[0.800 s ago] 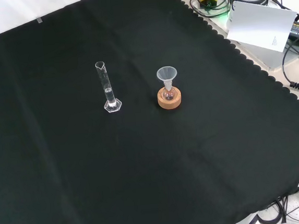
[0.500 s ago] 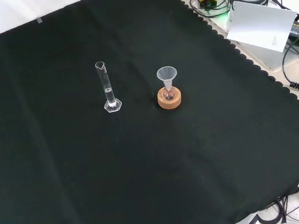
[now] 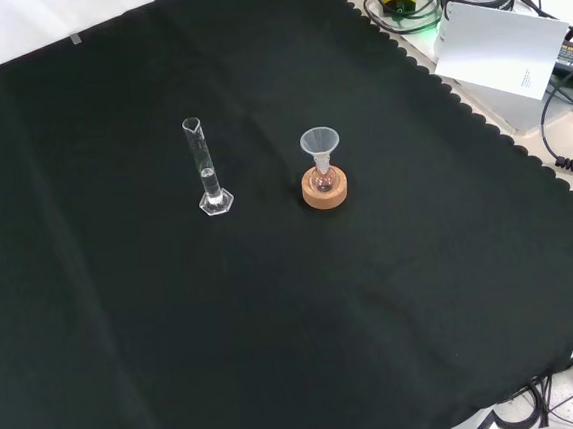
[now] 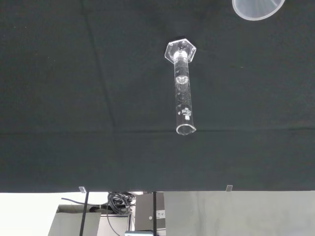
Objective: Pick up the graduated cylinder.
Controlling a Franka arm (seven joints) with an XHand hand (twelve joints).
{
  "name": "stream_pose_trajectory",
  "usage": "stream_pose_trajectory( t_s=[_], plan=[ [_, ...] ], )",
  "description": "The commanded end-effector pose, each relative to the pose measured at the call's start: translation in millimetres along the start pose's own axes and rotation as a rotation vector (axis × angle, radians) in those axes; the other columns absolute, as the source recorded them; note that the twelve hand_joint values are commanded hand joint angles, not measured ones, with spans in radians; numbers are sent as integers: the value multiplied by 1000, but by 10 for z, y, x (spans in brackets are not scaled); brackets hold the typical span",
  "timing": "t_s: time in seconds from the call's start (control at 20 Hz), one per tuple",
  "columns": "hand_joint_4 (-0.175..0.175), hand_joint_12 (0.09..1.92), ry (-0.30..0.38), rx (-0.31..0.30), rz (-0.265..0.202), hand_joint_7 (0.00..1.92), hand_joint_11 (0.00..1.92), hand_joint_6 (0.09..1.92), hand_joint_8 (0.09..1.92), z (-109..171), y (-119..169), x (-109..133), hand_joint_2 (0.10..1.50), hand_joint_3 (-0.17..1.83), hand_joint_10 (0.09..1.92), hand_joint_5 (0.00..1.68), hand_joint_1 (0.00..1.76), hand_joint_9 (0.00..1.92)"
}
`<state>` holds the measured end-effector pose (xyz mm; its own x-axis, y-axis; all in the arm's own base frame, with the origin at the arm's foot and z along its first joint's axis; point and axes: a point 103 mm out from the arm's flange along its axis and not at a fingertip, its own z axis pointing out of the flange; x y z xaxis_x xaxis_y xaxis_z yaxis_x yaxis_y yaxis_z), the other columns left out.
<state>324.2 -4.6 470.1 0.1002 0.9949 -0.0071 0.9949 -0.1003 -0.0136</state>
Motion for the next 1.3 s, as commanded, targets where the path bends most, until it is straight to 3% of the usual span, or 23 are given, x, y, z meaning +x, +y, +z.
stream_pose_trajectory(
  t_s=[0.05,0.4,0.85,1.3],
  plan=[
    [-9,1375,12,19,14,6,58,87,446,347,201,-106,1267,343,649,171,45,190],
    [-28,1374,50,-25,-35,104,145,87,540,895,662,-227,1243,299,669,268,217,325],
    [-36,1362,166,10,-106,61,147,87,569,1688,1403,-389,1160,276,644,267,380,305],
    [-34,1367,240,92,-112,4,125,87,559,2399,1710,-450,1084,283,645,205,450,273]
  ],
)
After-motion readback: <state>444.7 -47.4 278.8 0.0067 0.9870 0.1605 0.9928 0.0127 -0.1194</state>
